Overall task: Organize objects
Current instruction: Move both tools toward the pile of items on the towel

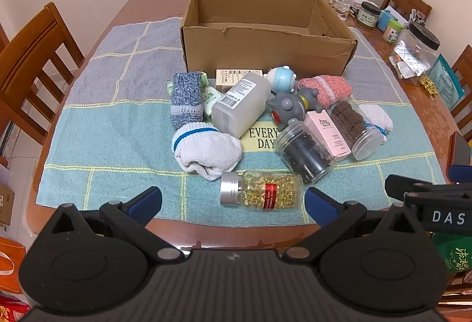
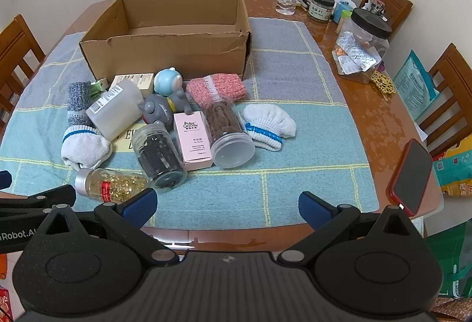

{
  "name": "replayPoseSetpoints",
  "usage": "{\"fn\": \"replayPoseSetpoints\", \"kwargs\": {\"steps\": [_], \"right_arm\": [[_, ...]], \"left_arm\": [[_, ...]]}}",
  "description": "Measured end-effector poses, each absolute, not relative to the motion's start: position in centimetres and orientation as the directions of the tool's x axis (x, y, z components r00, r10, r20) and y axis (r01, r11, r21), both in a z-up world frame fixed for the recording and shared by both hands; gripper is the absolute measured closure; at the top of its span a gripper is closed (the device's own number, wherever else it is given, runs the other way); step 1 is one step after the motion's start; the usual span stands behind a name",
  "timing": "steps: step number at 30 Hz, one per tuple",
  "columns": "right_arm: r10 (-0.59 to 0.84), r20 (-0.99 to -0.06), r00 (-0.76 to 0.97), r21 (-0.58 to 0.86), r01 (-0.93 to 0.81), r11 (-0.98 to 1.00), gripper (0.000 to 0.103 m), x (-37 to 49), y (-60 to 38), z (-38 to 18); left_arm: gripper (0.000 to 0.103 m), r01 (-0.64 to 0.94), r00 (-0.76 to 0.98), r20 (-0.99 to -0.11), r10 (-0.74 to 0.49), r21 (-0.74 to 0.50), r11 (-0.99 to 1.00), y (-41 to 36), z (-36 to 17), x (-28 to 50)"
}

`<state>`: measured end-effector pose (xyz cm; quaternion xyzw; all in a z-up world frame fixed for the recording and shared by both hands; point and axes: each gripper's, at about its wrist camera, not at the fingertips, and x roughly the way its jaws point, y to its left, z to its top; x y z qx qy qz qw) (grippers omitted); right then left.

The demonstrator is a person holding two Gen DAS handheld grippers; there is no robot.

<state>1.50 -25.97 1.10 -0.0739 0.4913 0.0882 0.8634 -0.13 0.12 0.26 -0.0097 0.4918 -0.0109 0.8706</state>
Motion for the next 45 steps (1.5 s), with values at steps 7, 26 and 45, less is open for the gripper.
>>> {"fn": "replayPoseSetpoints", "kwargs": {"steps": [7, 26, 45], "right_arm": [[0.084, -0.861, 0.502, -0.036, -0.225, 0.974, 0.0, 1.4, -25.9, 1.1], [0.118, -0.856, 0.504, -0.025, -0.268, 0.963, 0.0, 2.1, -26.7, 0.7], [0.185, -0.838, 0.514, -0.015, -0.361, 0.932, 0.0, 4.7, -27.8, -1.0]], "left_arm": [[0.001, 0.016, 0.518, -0.855, -0.027, -0.022, 1.0, 0.4, 0.3, -0.3], [0.001, 0.006, 0.509, -0.859, -0.043, -0.047, 0.999, -0.4, 0.1, 0.4], [0.001, 0.028, 0.559, -0.828, -0.041, -0.031, 0.999, -2.6, -3.1, 0.7]]}}
